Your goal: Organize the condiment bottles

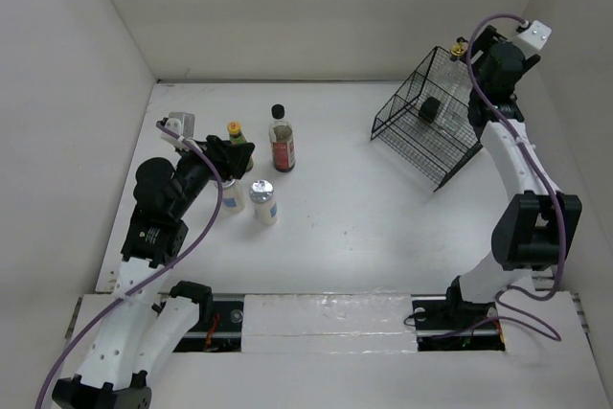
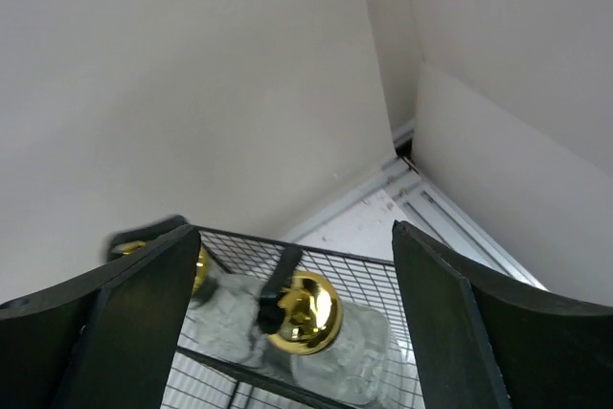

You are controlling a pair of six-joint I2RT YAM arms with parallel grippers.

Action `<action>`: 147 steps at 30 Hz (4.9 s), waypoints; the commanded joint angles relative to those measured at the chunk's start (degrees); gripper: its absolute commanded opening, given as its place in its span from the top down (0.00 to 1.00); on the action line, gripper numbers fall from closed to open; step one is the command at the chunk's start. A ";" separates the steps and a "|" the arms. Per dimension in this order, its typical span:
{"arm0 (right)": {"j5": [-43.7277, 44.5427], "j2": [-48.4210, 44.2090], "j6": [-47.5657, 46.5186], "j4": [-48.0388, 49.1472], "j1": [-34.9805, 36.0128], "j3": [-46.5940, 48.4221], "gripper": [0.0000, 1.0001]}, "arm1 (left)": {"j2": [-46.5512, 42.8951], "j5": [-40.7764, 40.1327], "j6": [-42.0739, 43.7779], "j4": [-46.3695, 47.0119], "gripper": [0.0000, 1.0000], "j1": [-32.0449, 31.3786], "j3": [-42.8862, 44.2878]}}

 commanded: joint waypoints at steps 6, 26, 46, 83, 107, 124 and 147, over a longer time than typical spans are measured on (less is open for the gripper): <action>-3.65 -9.90 1.28 -0.54 -0.29 2.56 0.12 | -0.77 1.13 -0.39 2.54 0.40 0.29 -0.49; -16.78 -20.72 1.80 -2.82 2.87 0.36 0.57 | -0.77 1.13 -0.39 2.54 0.40 0.29 -0.49; -36.60 -14.67 -5.48 -11.09 26.69 -2.45 0.29 | -1.30 -2.12 -0.39 1.48 0.47 0.29 0.04; -35.65 20.94 -12.70 -6.79 44.62 19.52 0.38 | -4.11 -8.89 -1.53 -1.33 0.44 0.29 1.09; -21.67 -12.78 -7.51 0.34 30.51 2.21 0.80 | -4.11 -7.31 -1.53 -0.80 0.44 0.29 0.56; -14.99 -9.56 -9.26 -1.08 9.12 8.18 0.81 | -4.11 -6.78 -2.06 -0.27 0.44 0.29 0.04; -10.77 -4.46 -10.33 8.68 7.18 10.55 0.82 | -2.97 -6.78 -2.06 -0.27 0.44 0.29 0.04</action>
